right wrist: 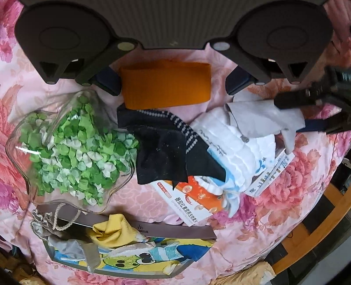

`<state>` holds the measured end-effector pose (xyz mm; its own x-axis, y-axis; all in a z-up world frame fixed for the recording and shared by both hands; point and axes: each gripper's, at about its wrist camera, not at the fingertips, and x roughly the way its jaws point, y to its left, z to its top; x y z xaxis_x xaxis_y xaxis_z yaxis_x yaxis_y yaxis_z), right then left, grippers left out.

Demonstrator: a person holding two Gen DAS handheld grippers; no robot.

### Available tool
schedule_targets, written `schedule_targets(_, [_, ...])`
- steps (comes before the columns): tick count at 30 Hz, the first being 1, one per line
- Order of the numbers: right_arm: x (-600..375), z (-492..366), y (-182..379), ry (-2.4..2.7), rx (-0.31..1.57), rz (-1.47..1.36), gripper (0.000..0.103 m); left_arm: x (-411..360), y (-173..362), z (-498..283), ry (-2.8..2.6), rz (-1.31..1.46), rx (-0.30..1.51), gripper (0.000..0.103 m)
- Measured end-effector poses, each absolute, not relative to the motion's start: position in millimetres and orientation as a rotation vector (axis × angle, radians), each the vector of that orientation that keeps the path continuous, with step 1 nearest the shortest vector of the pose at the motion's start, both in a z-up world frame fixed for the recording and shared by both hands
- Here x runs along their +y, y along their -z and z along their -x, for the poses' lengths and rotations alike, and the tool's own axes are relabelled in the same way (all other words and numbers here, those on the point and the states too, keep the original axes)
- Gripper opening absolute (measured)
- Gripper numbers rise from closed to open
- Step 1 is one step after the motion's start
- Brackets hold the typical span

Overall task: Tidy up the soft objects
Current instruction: 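Lower the left tool onto the grey cloth while the right tool approaches the orange band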

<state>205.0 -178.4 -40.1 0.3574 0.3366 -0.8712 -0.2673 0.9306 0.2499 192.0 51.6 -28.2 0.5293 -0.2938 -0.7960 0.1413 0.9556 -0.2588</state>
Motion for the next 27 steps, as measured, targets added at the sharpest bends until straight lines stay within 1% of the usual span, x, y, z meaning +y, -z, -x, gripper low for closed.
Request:
schedule_targets(5, [-172.6,-199.9,40.8,-0.378,1.142,-0.035,0.103,63.2,28.5,-196.3,0.287,0.259,0.955,0.100])
schedule_targets(9, [-159.5,-192.0,44.9,-0.383,1.145,0.046,0.103,70.5,40.2,-204.1,0.282,0.272,0.981,0.096])
schedule_targets(13, [-146.7,-184.8,49.7,-0.432,1.145,0.086,0.103,69.7,42.7,-208.2,0.304,0.266,0.969,0.094])
schedule_targets(19, [-134.5,-175.9,49.9,-0.494,1.126,0.096,0.103,65.8,42.0,-207.5,0.322,0.246,0.970,0.080])
schedule_targets(21, [-129.6,-172.9,50.7,-0.508,1.118,0.106,0.103,64.3,41.0,-206.9,0.329,0.238,0.972,0.071])
schedule_targets(25, [-126.6,-168.1,50.6,-0.533,1.104,0.118,0.103,59.2,40.0,-205.4,0.327,0.198,0.982,0.059])
schedule_targets(27, [-124.6,-167.8,51.5,-0.535,1.103,0.119,0.102,57.6,38.4,-203.4,0.329,0.180,0.972,0.050])
